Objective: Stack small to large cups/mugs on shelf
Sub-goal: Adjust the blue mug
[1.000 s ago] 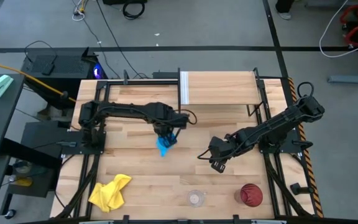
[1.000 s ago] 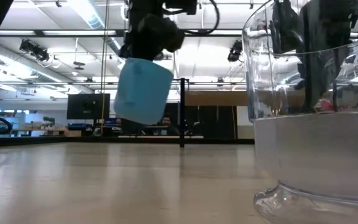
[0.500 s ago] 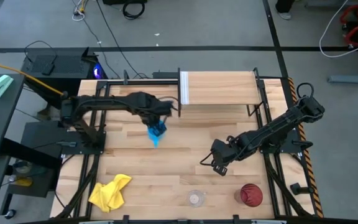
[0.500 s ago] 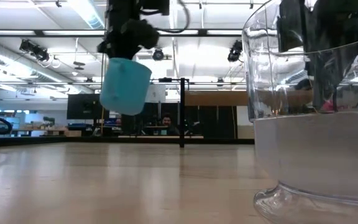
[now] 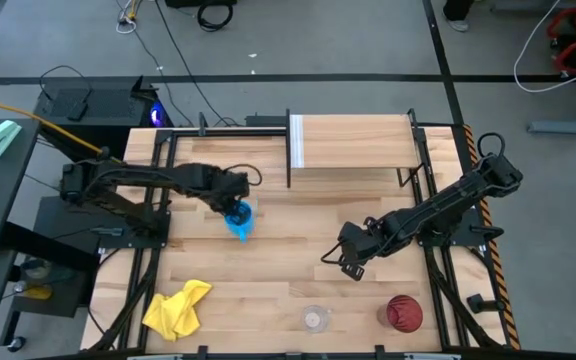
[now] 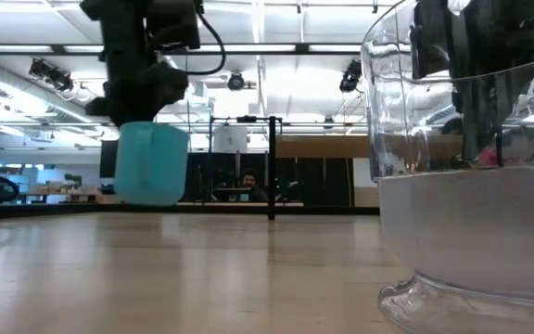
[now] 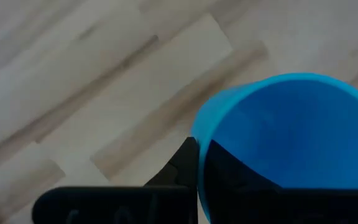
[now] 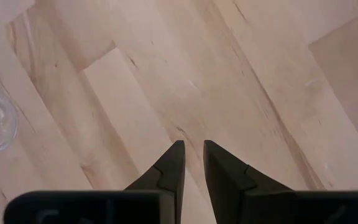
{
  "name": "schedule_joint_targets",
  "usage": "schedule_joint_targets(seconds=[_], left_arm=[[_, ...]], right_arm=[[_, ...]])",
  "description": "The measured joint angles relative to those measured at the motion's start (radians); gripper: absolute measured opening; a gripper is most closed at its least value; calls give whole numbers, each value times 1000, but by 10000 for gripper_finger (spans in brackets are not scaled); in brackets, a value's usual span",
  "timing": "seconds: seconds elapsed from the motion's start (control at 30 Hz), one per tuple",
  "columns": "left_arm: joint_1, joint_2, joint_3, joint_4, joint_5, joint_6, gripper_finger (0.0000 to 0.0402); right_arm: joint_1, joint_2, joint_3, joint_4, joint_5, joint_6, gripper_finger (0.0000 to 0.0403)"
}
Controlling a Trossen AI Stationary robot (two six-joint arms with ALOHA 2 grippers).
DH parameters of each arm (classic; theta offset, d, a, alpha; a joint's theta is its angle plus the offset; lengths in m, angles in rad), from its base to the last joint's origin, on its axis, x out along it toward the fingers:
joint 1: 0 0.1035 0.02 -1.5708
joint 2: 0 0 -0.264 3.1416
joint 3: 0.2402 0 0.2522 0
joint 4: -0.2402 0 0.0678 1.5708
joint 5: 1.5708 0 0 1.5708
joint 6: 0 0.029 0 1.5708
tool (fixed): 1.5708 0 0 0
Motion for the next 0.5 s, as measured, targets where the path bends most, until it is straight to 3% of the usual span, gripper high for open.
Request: schedule_joint_targets(seconds=[0.23,0.5], left_arm=[[-61,-1,-33,114,-1,-49,11],[-152,18,-33,122,-50,-123,11]], right_arm=[[-23,0,0,0,-1,0,66],[-47,0,0,3,-1,-19,66]])
